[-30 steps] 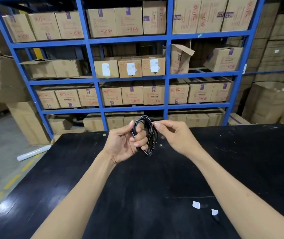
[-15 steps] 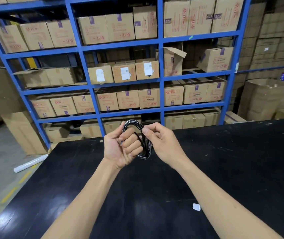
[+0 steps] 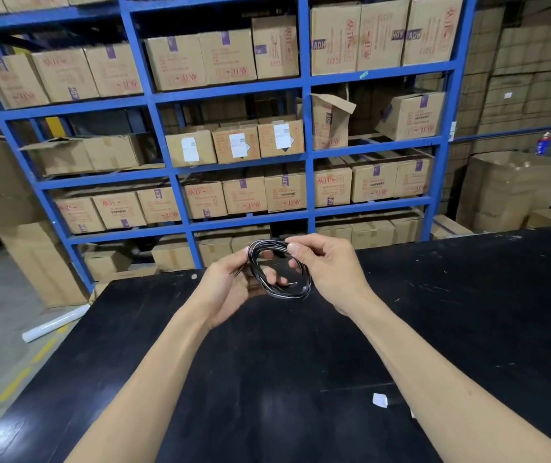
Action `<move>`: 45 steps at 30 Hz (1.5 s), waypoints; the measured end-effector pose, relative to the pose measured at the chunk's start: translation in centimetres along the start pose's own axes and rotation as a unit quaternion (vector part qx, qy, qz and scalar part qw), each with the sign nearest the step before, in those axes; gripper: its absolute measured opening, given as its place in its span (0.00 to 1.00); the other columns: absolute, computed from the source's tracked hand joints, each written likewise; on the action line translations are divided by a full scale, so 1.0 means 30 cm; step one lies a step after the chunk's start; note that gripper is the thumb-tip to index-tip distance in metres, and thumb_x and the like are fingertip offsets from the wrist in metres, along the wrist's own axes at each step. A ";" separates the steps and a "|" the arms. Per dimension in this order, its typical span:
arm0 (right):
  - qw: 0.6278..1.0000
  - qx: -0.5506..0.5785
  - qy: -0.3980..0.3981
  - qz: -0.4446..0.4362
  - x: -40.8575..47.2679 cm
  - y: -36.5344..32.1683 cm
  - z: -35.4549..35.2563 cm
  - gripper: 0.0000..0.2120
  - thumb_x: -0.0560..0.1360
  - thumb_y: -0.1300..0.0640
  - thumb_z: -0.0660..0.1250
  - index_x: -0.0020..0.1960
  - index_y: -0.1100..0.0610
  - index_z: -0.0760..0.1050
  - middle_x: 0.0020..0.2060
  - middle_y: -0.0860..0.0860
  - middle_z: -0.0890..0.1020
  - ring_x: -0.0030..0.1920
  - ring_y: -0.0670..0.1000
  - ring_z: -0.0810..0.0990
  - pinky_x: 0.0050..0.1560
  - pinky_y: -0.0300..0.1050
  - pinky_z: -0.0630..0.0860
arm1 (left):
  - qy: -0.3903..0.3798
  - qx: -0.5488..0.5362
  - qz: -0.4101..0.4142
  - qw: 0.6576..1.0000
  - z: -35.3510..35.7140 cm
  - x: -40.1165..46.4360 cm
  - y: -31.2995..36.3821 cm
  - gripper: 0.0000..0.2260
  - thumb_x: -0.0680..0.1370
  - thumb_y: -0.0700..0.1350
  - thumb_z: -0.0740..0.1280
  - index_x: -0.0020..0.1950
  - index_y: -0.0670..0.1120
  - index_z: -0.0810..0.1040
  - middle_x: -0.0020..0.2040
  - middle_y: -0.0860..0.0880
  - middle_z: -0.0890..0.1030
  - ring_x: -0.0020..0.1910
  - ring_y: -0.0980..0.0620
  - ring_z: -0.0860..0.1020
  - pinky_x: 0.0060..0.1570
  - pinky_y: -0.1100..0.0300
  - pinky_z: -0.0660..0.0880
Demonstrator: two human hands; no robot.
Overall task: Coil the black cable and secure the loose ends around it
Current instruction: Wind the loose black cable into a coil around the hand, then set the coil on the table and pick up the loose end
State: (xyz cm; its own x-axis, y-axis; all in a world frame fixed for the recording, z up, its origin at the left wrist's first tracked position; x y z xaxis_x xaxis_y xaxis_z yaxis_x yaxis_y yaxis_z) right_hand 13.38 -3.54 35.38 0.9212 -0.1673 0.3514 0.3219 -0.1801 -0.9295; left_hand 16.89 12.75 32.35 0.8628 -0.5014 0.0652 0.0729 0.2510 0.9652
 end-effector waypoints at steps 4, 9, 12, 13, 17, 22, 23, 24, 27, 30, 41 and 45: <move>0.982 -0.175 0.014 -0.070 -0.028 -0.048 0.017 0.12 0.84 0.54 0.64 0.63 0.51 0.82 0.41 0.44 0.82 0.42 0.41 0.80 0.45 0.32 0.74 | 0.049 0.032 0.026 0.998 0.034 0.018 0.005 0.28 0.85 0.57 0.50 0.64 0.37 0.78 0.42 0.38 0.75 0.35 0.48 0.79 0.54 0.43 0.76; 0.958 -0.253 -0.047 -0.127 -0.079 -0.060 0.090 0.20 0.84 0.54 0.62 0.74 0.57 0.72 0.57 0.51 0.79 0.49 0.41 0.77 0.51 0.21 0.67 | 0.203 0.146 0.116 0.961 0.005 -0.011 0.013 0.26 0.85 0.57 0.52 0.54 0.37 0.80 0.34 0.44 0.80 0.36 0.46 0.82 0.47 0.49 0.82; 0.954 -0.277 -0.040 -0.111 -0.082 -0.040 0.093 0.20 0.84 0.61 0.62 0.75 0.60 0.71 0.53 0.51 0.77 0.52 0.44 0.75 0.47 0.17 0.64 | 0.220 0.109 0.139 0.959 0.011 -0.025 -0.013 0.22 0.85 0.55 0.54 0.47 0.37 0.73 0.29 0.48 0.69 0.29 0.50 0.72 0.32 0.54 0.76; 0.956 -0.273 -0.028 -0.105 -0.082 -0.036 0.088 0.20 0.83 0.66 0.62 0.75 0.60 0.72 0.51 0.51 0.76 0.53 0.43 0.75 0.46 0.17 0.66 | 0.220 0.081 0.149 0.961 0.023 -0.027 -0.020 0.18 0.85 0.54 0.55 0.45 0.41 0.71 0.29 0.50 0.66 0.29 0.51 0.68 0.30 0.55 0.73; 0.962 -0.254 0.058 -0.085 -0.078 -0.025 0.048 0.19 0.80 0.71 0.63 0.68 0.59 0.79 0.53 0.56 0.83 0.53 0.51 0.82 0.57 0.40 0.79 | 0.208 -0.012 0.143 0.967 0.077 -0.033 -0.073 0.17 0.85 0.51 0.56 0.40 0.45 0.67 0.29 0.51 0.64 0.27 0.54 0.62 0.27 0.59 0.64; 0.976 -0.177 0.123 0.002 -0.064 0.022 -0.002 0.13 0.81 0.61 0.66 0.62 0.54 0.84 0.50 0.52 0.87 0.54 0.50 0.82 0.57 0.43 0.77 | 0.225 0.004 0.072 0.972 0.102 -0.019 -0.142 0.19 0.85 0.52 0.55 0.40 0.43 0.74 0.27 0.52 0.65 0.26 0.55 0.62 0.29 0.61 0.62; 0.979 -0.153 0.129 0.024 -0.057 0.036 -0.013 0.12 0.81 0.59 0.67 0.61 0.53 0.84 0.48 0.50 0.87 0.51 0.50 0.82 0.55 0.44 0.79 | 0.229 0.010 0.056 0.972 0.105 -0.010 -0.150 0.20 0.84 0.53 0.55 0.38 0.45 0.74 0.26 0.53 0.66 0.25 0.55 0.62 0.29 0.60 0.61; 0.982 -0.121 0.135 0.047 -0.047 0.050 -0.027 0.11 0.80 0.59 0.68 0.60 0.53 0.85 0.45 0.50 0.87 0.47 0.49 0.83 0.51 0.44 0.81 | 0.228 0.013 0.042 0.973 0.110 -0.001 -0.154 0.20 0.84 0.54 0.55 0.36 0.46 0.73 0.26 0.53 0.66 0.25 0.55 0.62 0.29 0.60 0.62; 0.986 -0.115 0.106 0.057 -0.026 0.048 -0.058 0.12 0.80 0.61 0.69 0.62 0.57 0.84 0.41 0.50 0.86 0.34 0.44 0.81 0.39 0.37 0.81 | 0.182 -0.042 -0.001 0.982 0.125 0.033 -0.162 0.19 0.83 0.51 0.54 0.34 0.46 0.71 0.27 0.50 0.67 0.26 0.51 0.64 0.31 0.57 0.67; 0.962 -0.267 0.056 -0.006 -0.029 0.016 -0.073 0.13 0.81 0.61 0.67 0.65 0.56 0.82 0.51 0.55 0.87 0.51 0.51 0.84 0.58 0.44 0.80 | 0.147 -0.039 -0.047 0.987 0.125 0.048 -0.158 0.18 0.81 0.44 0.52 0.39 0.41 0.77 0.30 0.46 0.77 0.31 0.46 0.75 0.41 0.50 0.78; 0.934 -0.351 0.062 -0.014 -0.113 0.118 -0.203 0.18 0.81 0.67 0.66 0.70 0.60 0.77 0.56 0.58 0.85 0.57 0.54 0.84 0.62 0.48 0.79 | 0.057 0.355 0.088 0.929 0.224 0.150 -0.197 0.12 0.82 0.48 0.65 0.53 0.44 0.86 0.45 0.53 0.85 0.44 0.59 0.80 0.49 0.61 0.75; 0.944 -0.317 0.066 0.067 -0.124 0.233 -0.297 0.18 0.81 0.62 0.66 0.69 0.52 0.74 0.53 0.55 0.83 0.52 0.53 0.84 0.56 0.55 0.82 | 0.047 0.120 -0.089 0.988 0.275 0.205 -0.330 0.08 0.81 0.40 0.66 0.45 0.40 0.82 0.34 0.46 0.78 0.33 0.51 0.76 0.40 0.57 0.77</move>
State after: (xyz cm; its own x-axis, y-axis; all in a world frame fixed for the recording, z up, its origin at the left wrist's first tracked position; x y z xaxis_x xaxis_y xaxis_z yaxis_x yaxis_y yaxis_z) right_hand 10.27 -12.82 28.57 0.8957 -0.3414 0.2847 -0.0297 -0.6849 -0.7280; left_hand 17.37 0.36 25.29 0.8900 -0.4388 -0.1241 0.1173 -0.0427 0.9922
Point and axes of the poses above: each hand's wrist, its own x-axis towards the middle knuckle, its own z-axis out of the palm, y = z × x, the point moved 8 cm from there along x, towards the middle knuckle
